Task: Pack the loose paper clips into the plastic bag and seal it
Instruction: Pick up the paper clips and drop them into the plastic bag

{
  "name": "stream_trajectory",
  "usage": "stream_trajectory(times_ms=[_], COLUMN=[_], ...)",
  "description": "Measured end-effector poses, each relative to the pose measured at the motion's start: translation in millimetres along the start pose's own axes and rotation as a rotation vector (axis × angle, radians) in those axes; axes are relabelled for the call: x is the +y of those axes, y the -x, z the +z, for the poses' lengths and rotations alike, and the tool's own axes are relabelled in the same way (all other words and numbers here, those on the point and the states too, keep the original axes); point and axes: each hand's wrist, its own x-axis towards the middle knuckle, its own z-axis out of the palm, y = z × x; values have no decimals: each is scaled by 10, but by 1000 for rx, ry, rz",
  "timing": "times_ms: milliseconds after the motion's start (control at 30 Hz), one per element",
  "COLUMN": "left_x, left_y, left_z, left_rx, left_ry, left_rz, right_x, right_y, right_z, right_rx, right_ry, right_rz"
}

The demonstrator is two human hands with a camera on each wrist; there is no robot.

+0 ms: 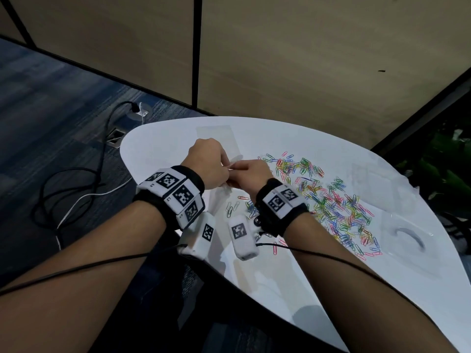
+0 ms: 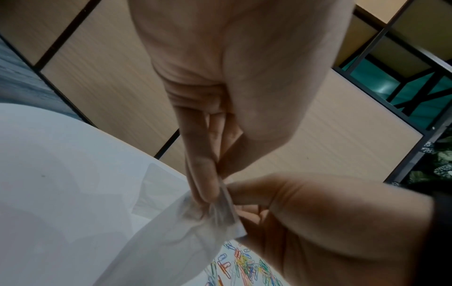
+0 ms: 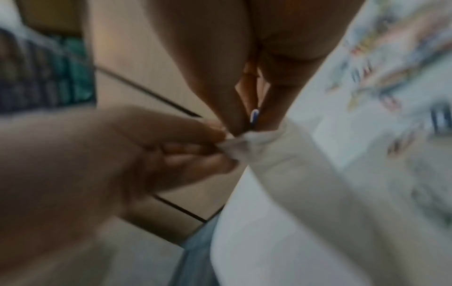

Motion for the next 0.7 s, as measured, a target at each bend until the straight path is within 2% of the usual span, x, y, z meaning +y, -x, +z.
stream_trajectory(times_ms=[67,133,167,233,300,333,367,400,467,500,633,700], left_x=[-9,-8,-10,-13,-19,-31,-47,-54,-50,-44,-27,-26], left_y=[-4,-4,-2,4,-3,-8,-11,-10,0,1,28,26], left_z=[-1,-18,-34,-68,-111,-129,-147,-158,-161,-154,-137,-137], left_rx=[-7,1,15,45,72,76,73,66,48,39,18,13], left_ry=[10,8,4,-5,-16,-18,-17,-16,-21,-26,-55,-61], left_rz=[-16,-24,-23,-22,-28,-34,-39,-44,-49,-47,-36,-44], right_x=[-12,-37,-41,-64,-23,35,105,210,441,545,828,985], right_y=[9,20,12,38,81,83,91,83,89,83,128,182], right_z=[-8,-18,-27,-85,-191,-245,-291,-304,-274,-236,-95,-114], right_rx=[61,-74,-158,-193,-74,-3,47,62,-29,-102,-376,-431], right_ry=[315,544,546,278,-57,-92,-18,159,575,687,1026,1185], right_rz=[-123,-172,-180,-187,-155,-150,-151,-149,-134,-140,-397,-529])
